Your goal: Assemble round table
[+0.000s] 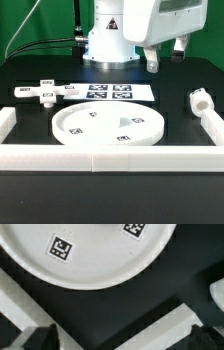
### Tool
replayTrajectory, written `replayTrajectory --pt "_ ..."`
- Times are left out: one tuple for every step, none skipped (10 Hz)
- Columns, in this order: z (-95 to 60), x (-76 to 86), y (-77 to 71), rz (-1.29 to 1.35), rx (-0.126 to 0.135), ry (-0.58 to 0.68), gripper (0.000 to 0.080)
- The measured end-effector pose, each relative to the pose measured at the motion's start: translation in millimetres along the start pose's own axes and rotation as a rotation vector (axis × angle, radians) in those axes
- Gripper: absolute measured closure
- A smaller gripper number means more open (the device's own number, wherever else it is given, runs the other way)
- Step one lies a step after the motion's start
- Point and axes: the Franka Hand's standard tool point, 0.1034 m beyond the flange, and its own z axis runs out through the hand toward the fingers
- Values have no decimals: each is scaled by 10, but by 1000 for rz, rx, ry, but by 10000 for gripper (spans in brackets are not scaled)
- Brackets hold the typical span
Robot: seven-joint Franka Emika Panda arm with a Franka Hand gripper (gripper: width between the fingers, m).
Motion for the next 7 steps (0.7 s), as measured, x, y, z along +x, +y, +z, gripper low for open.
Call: replayTrajectory --pt "0 0 0 0 0 0 150" --pt "0 0 0 0 0 0 150" --pt "0 0 0 0 0 0 150" --pt "0 0 0 0 0 0 150" --pt "0 0 0 0 0 0 150" --pt "33 -35 41 -49 -7 8 150" --pt "164 -187 144 -95 -14 13 150"
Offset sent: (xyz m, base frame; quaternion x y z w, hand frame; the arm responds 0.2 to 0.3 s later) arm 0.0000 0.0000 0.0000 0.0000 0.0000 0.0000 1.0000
